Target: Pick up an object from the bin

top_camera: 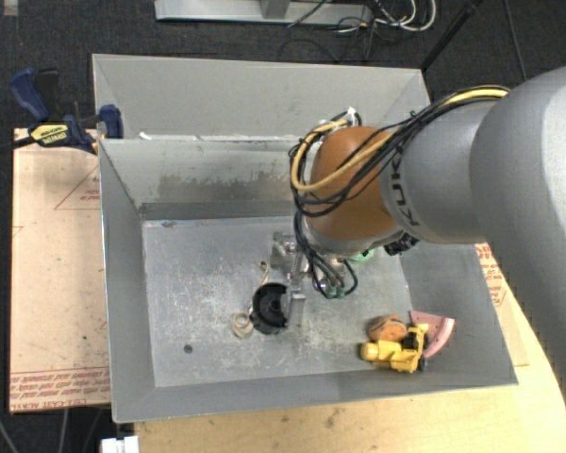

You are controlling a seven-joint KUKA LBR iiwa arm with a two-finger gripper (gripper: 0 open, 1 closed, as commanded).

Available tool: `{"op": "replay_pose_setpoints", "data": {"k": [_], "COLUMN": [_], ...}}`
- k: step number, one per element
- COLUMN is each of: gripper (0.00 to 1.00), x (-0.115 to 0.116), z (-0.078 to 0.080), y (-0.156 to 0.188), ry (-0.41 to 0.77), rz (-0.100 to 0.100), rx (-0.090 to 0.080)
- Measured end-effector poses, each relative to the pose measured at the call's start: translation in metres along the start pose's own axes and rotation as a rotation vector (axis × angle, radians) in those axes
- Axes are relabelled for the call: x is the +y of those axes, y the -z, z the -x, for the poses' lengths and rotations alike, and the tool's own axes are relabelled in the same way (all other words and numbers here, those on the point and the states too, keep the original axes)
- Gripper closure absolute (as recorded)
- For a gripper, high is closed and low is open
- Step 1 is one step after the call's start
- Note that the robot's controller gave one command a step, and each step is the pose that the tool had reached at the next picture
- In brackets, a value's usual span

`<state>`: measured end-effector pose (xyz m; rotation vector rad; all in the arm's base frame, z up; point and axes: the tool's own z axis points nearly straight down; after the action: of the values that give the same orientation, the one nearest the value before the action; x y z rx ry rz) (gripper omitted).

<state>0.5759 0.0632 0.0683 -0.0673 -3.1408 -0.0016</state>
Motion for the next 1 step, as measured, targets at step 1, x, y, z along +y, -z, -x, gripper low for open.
{"op": "replay_pose_setpoints", "data": {"k": [1], "gripper": [0.00], "x": [0.0105], "z": [-0.0173], "y": [0.0044], "ry": [0.033], "rz": [0.000], "rx": [-0.010]}}
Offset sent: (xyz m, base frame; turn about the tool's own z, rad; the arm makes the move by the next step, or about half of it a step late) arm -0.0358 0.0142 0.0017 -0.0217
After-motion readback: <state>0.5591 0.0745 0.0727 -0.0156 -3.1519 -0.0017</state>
